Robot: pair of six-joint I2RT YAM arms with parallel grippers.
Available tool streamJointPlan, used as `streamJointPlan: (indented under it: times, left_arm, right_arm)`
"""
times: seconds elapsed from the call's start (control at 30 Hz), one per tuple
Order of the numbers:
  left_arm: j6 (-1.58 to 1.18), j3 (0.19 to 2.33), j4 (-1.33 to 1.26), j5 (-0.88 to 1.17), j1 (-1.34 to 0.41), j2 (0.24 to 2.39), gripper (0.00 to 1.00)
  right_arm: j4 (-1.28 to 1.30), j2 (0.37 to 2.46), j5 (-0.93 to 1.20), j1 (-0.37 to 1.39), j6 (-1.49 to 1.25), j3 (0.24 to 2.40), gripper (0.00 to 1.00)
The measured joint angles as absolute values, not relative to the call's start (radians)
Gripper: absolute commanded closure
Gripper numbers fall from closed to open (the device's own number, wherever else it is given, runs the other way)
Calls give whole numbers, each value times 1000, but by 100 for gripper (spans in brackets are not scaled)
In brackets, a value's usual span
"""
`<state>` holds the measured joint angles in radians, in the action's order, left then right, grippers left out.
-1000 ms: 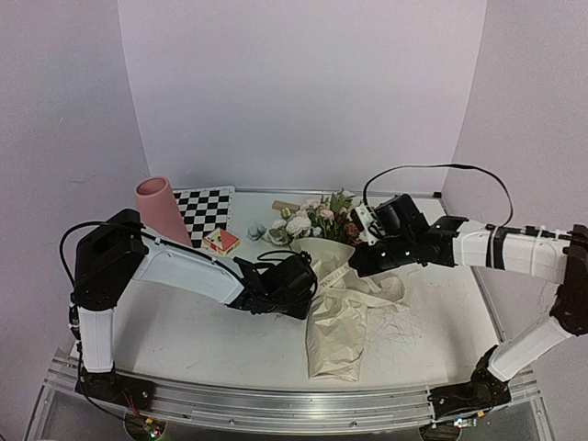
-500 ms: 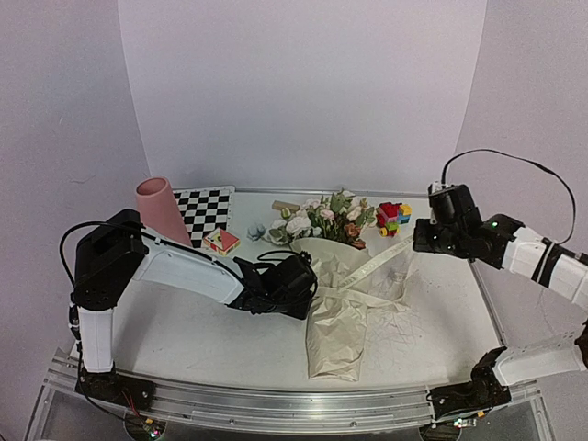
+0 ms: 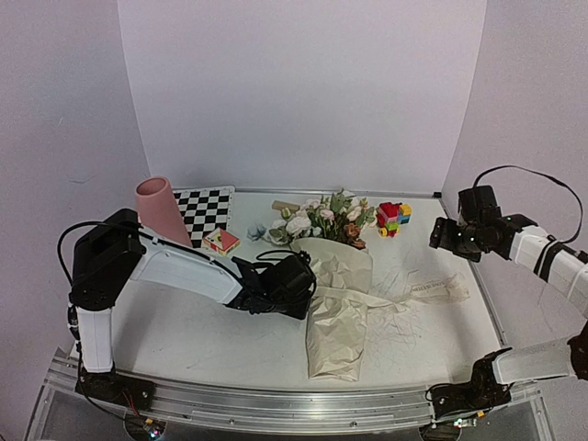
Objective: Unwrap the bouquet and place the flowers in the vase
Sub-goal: Untie the ribbon from the wrapping paper.
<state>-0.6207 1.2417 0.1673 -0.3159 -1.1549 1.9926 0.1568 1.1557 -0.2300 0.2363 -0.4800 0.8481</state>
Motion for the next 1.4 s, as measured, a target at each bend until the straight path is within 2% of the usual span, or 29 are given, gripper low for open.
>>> streamJointPlan:
  times: [0.3, 0.57, 0.77, 1.0, 1.4]
  left_arm:
    - [-619, 1235, 167, -317, -1155, 1922, 71]
    - [-619, 1235, 167, -318, -1155, 1917, 71]
    - [-621, 1234, 167, -319, -1155, 1911, 71]
    - [-625, 1206, 166, -337, -1156, 1871, 70]
    - [-626, 1144, 167, -372, -1160, 1815, 70]
  right_arm:
    - [124, 1157, 89, 237, -431, 720, 18]
    - [75, 1135, 212, 237, -636, 569, 23]
    - [-12, 1088, 262, 237, -894, 445, 26]
    - [-105, 1107, 285, 237, -1114, 423, 26]
    - [-256, 1233, 327, 269, -1315, 374, 32]
